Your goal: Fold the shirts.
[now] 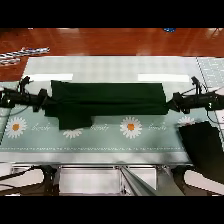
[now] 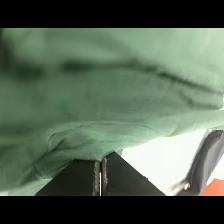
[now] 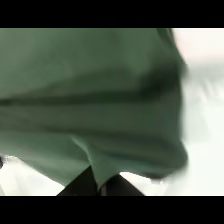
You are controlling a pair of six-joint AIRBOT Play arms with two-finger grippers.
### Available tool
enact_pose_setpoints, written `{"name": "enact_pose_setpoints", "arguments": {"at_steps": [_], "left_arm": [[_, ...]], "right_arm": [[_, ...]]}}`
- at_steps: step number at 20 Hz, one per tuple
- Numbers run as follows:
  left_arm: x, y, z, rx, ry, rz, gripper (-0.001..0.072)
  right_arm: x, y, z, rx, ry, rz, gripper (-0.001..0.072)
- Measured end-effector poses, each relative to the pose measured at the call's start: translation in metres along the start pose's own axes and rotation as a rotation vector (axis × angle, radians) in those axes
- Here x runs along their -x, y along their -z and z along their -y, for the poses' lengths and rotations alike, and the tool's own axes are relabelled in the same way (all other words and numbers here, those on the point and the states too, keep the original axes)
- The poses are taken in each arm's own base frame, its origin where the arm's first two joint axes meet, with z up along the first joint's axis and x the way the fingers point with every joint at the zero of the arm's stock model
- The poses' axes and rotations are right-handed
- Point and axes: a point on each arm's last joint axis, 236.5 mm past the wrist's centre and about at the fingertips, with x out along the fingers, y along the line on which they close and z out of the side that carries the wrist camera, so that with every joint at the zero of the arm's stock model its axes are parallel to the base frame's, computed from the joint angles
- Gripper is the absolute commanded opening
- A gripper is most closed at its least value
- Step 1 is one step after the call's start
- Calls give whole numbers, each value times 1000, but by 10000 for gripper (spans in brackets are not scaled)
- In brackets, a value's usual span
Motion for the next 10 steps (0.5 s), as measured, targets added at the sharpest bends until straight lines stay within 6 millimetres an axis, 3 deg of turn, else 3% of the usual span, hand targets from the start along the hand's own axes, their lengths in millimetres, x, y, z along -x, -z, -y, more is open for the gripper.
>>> {"name": "enact_pose_setpoints", "arguments": {"at_steps": [5, 10], "left_arm": [[-18, -66, 29, -16, 11, 4, 24], [-30, -120, 41, -8, 23, 26, 24]], "right_arm": [[-14, -54, -15, 15, -15, 41, 24], [-25, -95, -18, 7, -29, 68, 24]]}}
